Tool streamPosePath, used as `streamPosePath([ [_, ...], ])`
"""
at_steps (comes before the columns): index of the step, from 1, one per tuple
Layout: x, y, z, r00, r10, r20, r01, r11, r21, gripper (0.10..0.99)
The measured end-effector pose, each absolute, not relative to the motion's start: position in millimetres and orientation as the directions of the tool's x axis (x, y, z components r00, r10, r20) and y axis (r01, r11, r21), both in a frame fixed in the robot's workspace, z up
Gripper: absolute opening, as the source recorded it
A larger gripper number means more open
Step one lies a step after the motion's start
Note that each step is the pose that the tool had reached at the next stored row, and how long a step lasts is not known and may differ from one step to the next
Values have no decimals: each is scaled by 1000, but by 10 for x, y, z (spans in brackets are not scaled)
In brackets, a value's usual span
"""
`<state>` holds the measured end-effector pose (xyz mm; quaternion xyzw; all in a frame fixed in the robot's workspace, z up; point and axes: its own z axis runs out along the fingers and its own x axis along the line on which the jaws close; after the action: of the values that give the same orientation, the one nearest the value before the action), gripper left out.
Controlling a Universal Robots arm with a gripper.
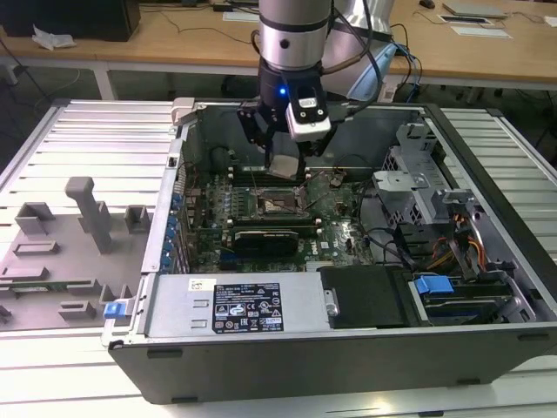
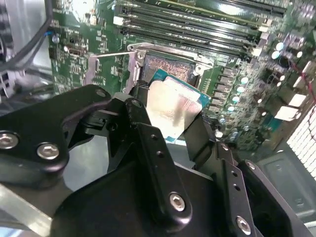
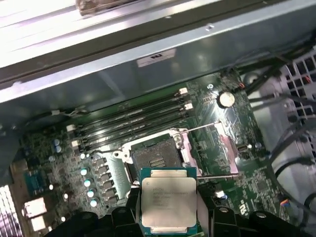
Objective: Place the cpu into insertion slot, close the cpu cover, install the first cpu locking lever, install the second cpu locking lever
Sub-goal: 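Place the cpu into insertion slot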
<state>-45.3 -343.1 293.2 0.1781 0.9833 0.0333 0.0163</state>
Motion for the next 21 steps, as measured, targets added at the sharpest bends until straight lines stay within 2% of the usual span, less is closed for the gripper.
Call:
streamPosePath([
  [13,-453,-3431,2909,-791,611,-20,608,790,71,541],
  [21,-453,-3431,2883,-625,780,-20,778,625,71,541],
])
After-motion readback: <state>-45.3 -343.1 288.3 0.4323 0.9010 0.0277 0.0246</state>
